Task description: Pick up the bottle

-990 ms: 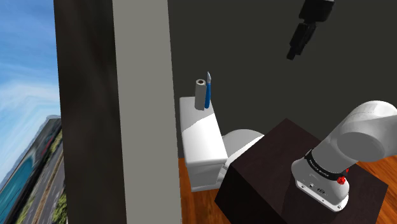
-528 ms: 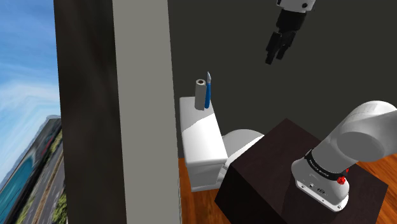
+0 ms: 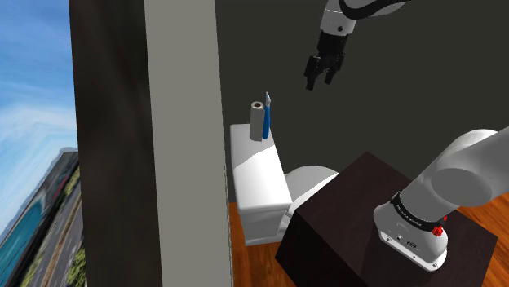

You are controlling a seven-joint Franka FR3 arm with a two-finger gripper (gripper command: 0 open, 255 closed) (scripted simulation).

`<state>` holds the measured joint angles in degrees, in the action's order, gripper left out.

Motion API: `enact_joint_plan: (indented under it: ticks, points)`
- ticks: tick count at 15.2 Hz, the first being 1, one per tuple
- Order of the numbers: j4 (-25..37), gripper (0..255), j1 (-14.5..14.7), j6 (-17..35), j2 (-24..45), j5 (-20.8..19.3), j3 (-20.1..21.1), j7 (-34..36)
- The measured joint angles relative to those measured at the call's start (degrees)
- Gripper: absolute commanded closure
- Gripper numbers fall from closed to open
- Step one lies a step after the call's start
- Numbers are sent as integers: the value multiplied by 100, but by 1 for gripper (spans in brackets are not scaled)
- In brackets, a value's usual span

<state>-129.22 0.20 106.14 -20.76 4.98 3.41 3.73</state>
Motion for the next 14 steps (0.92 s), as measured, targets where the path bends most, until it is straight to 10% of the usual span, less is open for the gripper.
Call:
enact_joint_plan:
  ticks: [14]
  points:
    - [1827,0,-60,1201,2968,-670,203,1575]
